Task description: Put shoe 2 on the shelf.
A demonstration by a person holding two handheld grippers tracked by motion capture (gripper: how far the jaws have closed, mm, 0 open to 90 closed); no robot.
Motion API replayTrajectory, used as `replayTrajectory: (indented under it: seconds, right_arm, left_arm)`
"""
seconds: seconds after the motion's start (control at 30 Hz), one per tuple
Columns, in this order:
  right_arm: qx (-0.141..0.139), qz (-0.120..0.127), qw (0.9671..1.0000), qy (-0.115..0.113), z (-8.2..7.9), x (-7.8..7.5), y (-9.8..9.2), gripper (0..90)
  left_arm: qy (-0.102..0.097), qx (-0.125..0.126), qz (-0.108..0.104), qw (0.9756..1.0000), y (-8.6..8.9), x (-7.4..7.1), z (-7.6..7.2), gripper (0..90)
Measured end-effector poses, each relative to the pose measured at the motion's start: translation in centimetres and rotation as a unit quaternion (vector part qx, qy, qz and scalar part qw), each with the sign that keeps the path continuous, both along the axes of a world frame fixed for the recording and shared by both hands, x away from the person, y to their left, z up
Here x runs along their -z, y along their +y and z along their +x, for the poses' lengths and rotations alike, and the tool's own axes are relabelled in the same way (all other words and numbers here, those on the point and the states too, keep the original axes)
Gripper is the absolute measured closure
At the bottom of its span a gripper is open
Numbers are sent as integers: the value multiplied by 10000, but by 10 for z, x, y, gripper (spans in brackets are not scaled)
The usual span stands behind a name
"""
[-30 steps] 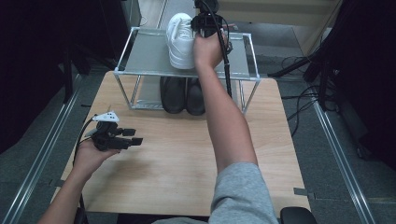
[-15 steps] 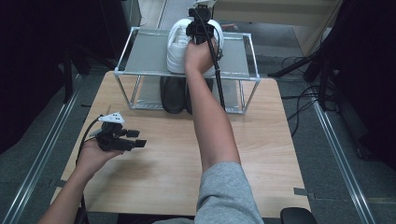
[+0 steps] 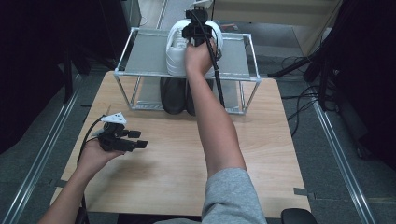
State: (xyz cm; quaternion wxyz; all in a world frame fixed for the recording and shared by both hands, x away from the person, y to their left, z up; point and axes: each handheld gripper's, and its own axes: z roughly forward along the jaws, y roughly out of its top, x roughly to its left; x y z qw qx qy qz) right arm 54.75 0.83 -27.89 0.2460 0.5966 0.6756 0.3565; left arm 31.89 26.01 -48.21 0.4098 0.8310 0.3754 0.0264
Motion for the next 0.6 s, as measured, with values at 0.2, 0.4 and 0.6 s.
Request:
replayTrajectory:
  seconds: [0.2, 0.4, 0.6]
  right_arm:
    - [-72, 70, 9999, 93, 0, -2, -2, 589]
    - [-157, 112, 9997, 117, -2, -6, -7, 565]
    - [-321, 121, 9993, 166, -6, -13, -13, 563]
  left_arm:
    - [18, -7, 7, 10000, 1, 0, 0, 397]
    - [18, 23, 46, 10000, 0, 1, 0, 397]
    - [8, 45, 92, 9999, -1, 1, 0, 397]
